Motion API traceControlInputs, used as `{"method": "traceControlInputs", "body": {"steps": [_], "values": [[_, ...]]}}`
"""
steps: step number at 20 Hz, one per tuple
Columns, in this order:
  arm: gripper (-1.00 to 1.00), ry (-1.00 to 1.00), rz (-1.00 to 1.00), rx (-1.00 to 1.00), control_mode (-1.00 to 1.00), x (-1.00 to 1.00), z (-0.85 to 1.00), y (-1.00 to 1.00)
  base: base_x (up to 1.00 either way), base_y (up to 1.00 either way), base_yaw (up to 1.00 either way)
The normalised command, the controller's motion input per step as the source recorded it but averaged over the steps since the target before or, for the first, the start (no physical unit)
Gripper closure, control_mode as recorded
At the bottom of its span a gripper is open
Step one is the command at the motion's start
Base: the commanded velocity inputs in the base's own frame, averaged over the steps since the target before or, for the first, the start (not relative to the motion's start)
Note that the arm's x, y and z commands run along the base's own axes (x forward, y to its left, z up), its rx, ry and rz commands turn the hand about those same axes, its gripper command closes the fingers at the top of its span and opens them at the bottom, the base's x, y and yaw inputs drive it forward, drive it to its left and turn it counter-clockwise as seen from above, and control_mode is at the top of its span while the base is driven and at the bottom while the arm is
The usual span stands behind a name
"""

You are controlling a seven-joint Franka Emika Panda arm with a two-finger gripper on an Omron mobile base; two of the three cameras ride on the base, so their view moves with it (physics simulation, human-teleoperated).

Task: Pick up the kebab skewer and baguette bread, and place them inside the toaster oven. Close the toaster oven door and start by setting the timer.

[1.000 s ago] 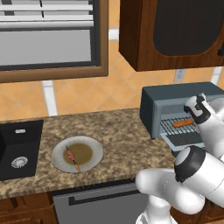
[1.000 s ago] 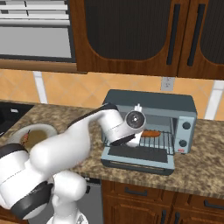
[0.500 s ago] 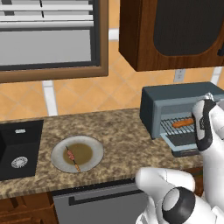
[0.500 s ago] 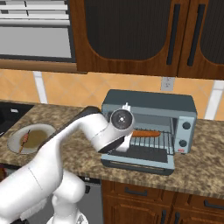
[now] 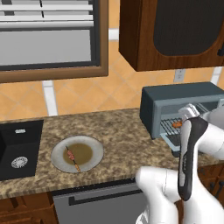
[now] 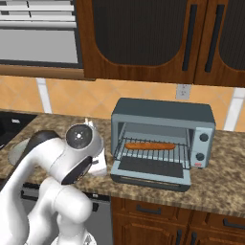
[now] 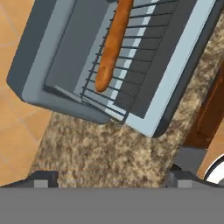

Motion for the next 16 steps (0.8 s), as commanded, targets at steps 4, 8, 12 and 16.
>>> {"method": "traceControlInputs", "body": {"steps": [4, 8, 12, 16], "values": [[-1.0, 0.18, 0.49, -0.25, -1.0, -0.15, 0.42, 1.0, 0.0, 0.0, 0.0], [-1.0, 0.22, 0.53, -0.21, -1.0, -0.11, 0.36, 1.0, 0.0, 0.0, 0.0], [-1.0, 0.2, 0.5, -0.22, -1.0, -0.08, 0.02, 1.0, 0.0, 0.0, 0.0], [-1.0, 0.11, 0.44, -0.21, -1.0, -0.03, 0.0, 1.0, 0.0, 0.0, 0.0]]}}
